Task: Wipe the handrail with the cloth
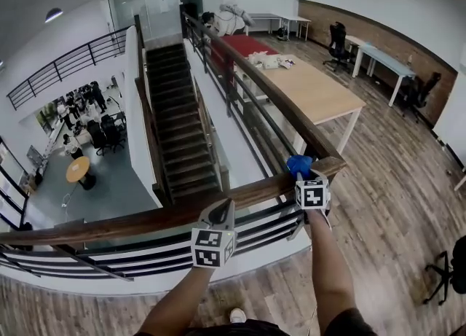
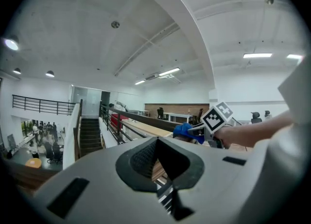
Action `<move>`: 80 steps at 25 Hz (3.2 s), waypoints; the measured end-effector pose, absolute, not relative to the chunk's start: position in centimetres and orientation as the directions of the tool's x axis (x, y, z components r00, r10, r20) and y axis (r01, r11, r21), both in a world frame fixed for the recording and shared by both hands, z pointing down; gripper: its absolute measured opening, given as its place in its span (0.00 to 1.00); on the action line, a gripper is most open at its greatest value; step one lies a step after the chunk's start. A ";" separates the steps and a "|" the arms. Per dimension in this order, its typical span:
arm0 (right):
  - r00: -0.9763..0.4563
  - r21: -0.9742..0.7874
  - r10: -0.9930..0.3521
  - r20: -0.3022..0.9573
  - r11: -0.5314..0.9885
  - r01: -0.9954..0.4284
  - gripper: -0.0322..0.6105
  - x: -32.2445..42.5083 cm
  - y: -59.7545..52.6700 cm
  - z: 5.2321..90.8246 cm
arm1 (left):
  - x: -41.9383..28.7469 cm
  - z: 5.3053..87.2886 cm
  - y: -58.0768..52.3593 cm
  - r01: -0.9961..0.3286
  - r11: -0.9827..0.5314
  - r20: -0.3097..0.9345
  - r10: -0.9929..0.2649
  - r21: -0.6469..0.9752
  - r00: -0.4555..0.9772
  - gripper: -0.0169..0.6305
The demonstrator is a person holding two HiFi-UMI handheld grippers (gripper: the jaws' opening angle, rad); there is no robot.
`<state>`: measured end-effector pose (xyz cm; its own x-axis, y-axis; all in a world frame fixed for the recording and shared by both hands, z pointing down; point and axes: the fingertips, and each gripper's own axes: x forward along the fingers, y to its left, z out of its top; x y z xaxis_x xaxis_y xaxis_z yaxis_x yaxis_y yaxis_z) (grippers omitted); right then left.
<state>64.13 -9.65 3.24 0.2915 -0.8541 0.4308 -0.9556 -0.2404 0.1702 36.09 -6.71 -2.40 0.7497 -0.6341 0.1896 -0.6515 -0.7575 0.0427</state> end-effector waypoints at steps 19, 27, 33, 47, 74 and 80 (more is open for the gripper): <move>0.375 0.076 -0.871 0.317 -0.371 -0.925 0.24 70.3 -6.5 -2.1 | 31.9 -1.8 -5.6 -0.697 -0.708 0.175 -0.676 0.115 0.716 0.02; -0.056 -0.100 -0.993 0.108 0.045 -0.994 0.24 38.9 -5.4 -1.8 | 11.5 0.3 -6.8 -0.844 -0.520 0.137 -0.834 0.130 0.534 0.02; -0.407 -0.142 -0.901 0.150 0.387 -0.911 0.24 14.6 -4.2 1.8 | -6.9 4.9 -5.1 -0.948 -0.277 0.214 -0.928 0.154 0.306 0.02; -0.634 -0.212 -0.718 0.287 0.598 -0.773 0.24 -27.4 -8.2 13.1 | -36.9 11.2 -1.4 -0.993 0.025 0.312 -0.950 0.112 0.011 0.02; -0.386 0.010 -0.734 0.558 0.472 -0.882 0.24 -44.3 -19.2 26.3 | -52.2 20.8 -0.5 -0.994 0.061 0.413 -0.910 0.085 -0.021 0.02; -0.338 0.035 -0.764 0.549 0.425 -0.904 0.24 -37.3 -18.9 26.0 | -47.0 19.9 -2.3 -0.995 -0.002 0.404 -0.914 0.102 0.043 0.02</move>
